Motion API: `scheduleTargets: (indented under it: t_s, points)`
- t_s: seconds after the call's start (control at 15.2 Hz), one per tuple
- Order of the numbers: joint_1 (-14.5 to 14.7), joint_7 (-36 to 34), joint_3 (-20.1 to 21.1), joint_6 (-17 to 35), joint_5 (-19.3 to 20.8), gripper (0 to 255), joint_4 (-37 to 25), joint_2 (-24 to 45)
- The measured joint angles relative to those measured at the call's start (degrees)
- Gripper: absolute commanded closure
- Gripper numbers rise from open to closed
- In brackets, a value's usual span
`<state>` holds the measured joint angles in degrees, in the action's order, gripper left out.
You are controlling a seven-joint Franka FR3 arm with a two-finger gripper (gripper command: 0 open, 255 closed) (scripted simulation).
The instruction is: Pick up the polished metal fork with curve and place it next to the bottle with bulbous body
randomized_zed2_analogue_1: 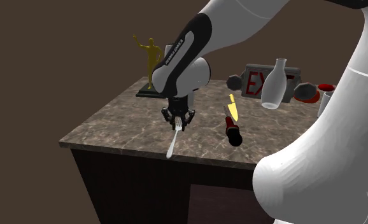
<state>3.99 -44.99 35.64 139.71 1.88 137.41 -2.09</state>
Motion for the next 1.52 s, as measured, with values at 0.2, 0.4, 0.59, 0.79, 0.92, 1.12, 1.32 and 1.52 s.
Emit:
scheduleTargets:
  t_s: [0.2,0.4,0.59,0.79,0.92,1.12,1.32,1.52]
  points:
    - [0.4,0.9,0.1,-1.6,-1.5,255,-0.5,-1.3]
    - [0.4,2.1,-0.1,-3.9,-2.9,255,-1.4,-2.9]
    - [0.6,3.2,-0.4,-6.2,-4.3,255,-2.2,-4.7]
    - [0.8,4.1,-0.8,-8.9,-5.5,255,-3.4,-6.5]
    - [0.9,4.6,-1.1,-10.5,-6.1,255,-4.2,-7.4]
    - [1.0,5.1,-1.4,-13.1,-6.7,255,-5.8,-8.5]
    - [1.1,5.7,-1.8,-15.4,-7.4,255,-7.0,-9.8]
    - [1.2,6.4,-2.4,-17.9,-7.9,255,-8.4,-11.0]
